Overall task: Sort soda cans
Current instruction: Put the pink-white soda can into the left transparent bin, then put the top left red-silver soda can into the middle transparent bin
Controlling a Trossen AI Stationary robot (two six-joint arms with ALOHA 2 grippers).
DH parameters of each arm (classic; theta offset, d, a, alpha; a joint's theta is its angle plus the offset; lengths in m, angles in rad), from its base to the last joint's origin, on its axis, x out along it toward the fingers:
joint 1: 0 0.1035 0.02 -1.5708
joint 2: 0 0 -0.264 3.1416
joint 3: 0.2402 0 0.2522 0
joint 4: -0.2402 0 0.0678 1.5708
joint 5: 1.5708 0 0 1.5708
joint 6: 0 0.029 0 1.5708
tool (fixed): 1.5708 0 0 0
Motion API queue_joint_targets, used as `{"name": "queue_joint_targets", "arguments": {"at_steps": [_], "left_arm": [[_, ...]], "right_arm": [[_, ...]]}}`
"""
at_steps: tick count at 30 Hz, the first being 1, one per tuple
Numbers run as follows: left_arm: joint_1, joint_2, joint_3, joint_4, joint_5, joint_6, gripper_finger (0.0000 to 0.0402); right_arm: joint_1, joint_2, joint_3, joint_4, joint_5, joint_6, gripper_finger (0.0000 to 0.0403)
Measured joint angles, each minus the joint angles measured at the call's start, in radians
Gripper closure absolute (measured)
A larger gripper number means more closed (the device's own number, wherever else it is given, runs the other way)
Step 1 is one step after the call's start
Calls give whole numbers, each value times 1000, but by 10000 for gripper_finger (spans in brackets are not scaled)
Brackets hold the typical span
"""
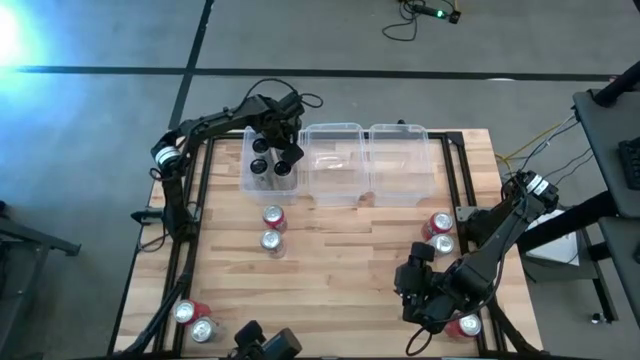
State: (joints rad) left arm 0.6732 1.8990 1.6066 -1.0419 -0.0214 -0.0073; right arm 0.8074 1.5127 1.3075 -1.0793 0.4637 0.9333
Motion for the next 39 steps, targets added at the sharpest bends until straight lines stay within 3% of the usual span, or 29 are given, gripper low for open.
{"name": "queue_joint_targets", "arguments": {"at_steps": [14,24,28,34,39], "left_arm": [[-1,-2,122,-110,-46,2,70],[-19,-25,354,-243,-8,21,67],[-33,-49,462,-272,82,23,67],[-136,-152,511,-286,138,-1,67],[-306,-249,489,-290,131,-61,67]], "right_arm": [[0,0,0,-1,0,-15,98],[0,0,0,-3,9,-62,78],[0,0,0,-3,33,-74,74],[0,0,-1,36,163,-125,76],[-2,0,-3,94,231,-176,71]]}}
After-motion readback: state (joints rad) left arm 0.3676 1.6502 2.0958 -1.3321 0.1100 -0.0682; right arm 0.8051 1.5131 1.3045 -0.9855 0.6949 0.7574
